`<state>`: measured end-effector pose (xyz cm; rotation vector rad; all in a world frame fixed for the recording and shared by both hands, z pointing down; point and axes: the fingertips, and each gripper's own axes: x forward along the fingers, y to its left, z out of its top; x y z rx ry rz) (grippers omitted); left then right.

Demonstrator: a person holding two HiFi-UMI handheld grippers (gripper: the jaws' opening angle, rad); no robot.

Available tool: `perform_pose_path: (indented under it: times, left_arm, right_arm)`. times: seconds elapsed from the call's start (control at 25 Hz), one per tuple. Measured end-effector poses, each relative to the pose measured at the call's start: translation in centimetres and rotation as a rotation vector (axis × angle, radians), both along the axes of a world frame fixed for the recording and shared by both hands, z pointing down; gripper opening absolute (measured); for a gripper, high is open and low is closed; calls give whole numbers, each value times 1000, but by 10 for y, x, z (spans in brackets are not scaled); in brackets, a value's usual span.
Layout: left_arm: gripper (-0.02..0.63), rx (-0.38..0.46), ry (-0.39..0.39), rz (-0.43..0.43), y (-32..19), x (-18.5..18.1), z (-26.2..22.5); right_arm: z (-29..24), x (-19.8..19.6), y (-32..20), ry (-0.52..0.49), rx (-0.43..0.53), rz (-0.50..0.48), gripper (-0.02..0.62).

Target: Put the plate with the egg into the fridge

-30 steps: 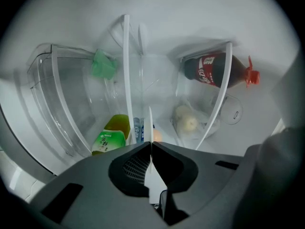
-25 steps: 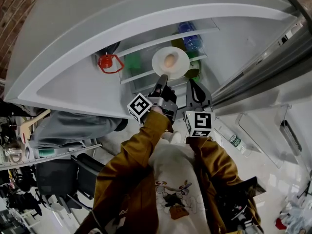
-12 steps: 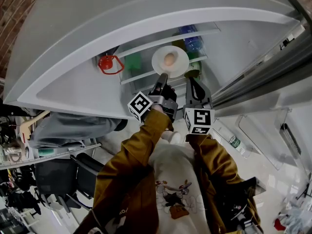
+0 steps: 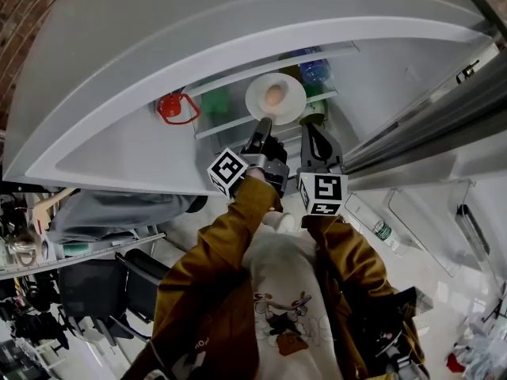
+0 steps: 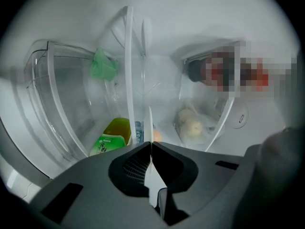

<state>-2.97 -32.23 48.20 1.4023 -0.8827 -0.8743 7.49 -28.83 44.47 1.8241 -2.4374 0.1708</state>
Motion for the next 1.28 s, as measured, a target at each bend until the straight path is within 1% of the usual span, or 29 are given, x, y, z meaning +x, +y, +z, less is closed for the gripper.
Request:
perform_pose_path:
  times: [0.08, 0.32, 0.52, 0.76, 0.92, 1.04, 1.28]
  left_arm:
    - [17, -3, -6, 0, -1, -1, 1]
    - [17, -4, 17, -8, -6, 0, -1]
    - [17, -17, 0, -8, -8, 0, 3]
    - [17, -33, 6, -16, -10, 1, 7]
    - [17, -26, 30, -19, -12, 4, 3]
    - [17, -40, 6, -20, -11, 3, 9]
    - [17, -52, 7, -32, -14, 2, 11]
  right_arm:
    - [0, 0, -2, 0, -2, 1, 6]
    - [1, -1, -6, -5, -4, -1, 6]
    - [0, 0, -9, -6, -2, -2, 5]
    - [1, 3, -10, -12, -7, 3, 6]
    - [0, 4, -10, -17, -8, 5, 6]
    - [1, 6, -10, -21, -10, 5, 6]
    - [1, 7, -10, -22, -9, 2, 5]
